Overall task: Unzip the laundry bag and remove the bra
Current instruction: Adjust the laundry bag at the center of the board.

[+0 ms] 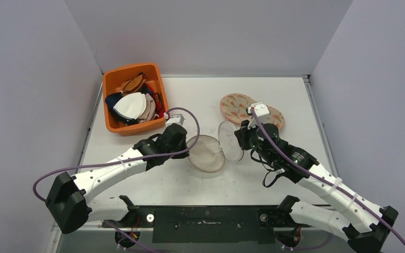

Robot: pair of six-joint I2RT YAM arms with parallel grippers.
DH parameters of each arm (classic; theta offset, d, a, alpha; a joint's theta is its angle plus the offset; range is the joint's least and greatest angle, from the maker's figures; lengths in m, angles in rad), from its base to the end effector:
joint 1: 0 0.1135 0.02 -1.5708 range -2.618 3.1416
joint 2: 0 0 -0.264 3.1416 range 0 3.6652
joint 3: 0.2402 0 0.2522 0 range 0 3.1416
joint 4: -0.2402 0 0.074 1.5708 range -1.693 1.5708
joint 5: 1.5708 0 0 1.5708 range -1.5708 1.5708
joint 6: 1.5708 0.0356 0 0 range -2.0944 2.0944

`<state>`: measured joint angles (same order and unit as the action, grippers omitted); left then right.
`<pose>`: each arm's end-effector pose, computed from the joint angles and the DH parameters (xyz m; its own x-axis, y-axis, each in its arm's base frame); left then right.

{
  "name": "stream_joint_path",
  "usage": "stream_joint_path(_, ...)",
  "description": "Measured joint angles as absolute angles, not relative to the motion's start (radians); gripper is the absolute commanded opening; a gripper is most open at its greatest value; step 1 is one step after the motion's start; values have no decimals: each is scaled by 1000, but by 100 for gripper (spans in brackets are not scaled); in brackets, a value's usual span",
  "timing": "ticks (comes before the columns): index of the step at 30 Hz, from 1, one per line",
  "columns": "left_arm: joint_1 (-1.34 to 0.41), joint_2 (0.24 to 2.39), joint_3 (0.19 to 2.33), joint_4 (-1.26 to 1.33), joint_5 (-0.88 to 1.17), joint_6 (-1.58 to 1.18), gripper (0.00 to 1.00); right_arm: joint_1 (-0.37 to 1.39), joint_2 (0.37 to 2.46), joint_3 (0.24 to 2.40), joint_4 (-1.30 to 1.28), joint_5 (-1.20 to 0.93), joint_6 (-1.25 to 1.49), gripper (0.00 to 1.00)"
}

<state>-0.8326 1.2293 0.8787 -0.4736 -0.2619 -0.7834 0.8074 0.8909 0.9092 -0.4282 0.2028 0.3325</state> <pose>0.1790 -0.1831 0.2549 -0.7707 -0.1658 -0.6153 0.0738 0.9358 -0.3446 0.1419 0.1379 0.3399 -0.4497 -0.0075 -0.8931 -0.4583 0.8603 0.2235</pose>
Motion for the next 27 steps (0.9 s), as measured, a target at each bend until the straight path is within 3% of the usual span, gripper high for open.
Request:
stream_joint_path(7,-833,1224,870,-467,-239,-805,0,813,940,1000,-477,186,298,5)
stream_joint_path(16,-825,1127,1018,-499,-194,-832,0,823,1013,1338,-570,270,198,5)
stream_joint_path(27,-638,1137,871,-411,62,-913,0,835,1060,1285,-636,337,221,5)
